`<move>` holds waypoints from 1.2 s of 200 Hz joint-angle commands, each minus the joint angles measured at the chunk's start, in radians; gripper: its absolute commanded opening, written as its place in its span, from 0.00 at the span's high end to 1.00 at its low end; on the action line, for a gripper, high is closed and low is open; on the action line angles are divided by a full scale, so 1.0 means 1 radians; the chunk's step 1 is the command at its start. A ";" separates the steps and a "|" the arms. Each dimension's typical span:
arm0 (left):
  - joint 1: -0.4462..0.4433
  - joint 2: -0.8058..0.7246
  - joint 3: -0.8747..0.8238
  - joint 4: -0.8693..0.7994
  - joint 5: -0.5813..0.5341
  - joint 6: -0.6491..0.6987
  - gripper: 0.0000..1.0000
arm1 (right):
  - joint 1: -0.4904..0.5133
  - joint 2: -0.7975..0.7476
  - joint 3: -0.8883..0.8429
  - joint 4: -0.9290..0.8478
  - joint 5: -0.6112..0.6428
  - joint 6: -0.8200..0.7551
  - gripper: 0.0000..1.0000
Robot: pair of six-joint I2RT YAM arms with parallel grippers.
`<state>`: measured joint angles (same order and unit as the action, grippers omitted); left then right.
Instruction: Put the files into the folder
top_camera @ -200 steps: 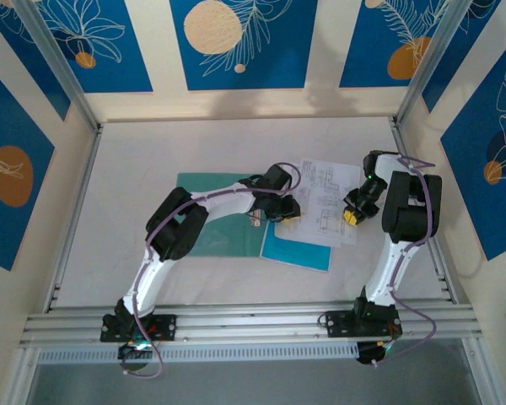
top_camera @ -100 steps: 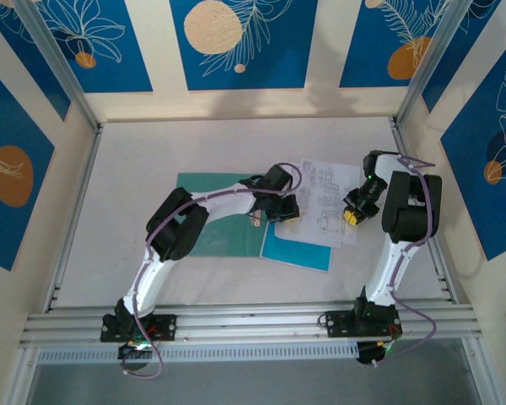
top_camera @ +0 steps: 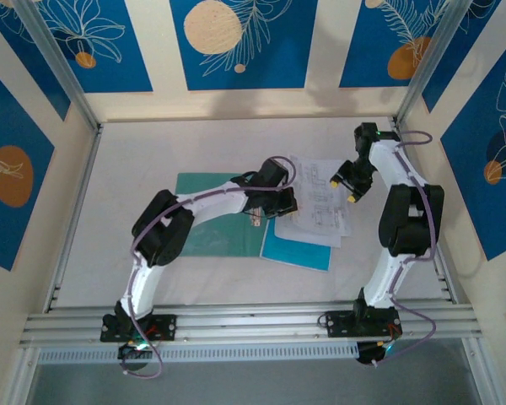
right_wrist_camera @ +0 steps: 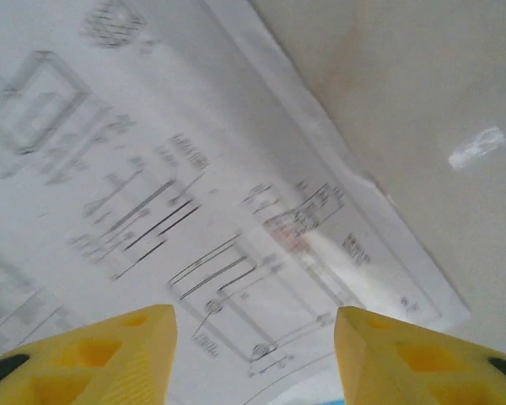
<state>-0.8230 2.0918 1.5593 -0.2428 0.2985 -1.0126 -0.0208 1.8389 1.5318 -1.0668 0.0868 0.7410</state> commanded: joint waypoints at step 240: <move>0.296 -0.604 -0.586 -0.475 -0.200 0.314 1.00 | 0.406 0.149 0.086 0.103 -0.258 -0.035 0.47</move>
<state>-0.5468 1.5158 0.9890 -0.6628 0.1322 -0.7422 0.3569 1.9388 1.5436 -0.9600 -0.1192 0.7212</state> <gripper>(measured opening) 0.039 0.532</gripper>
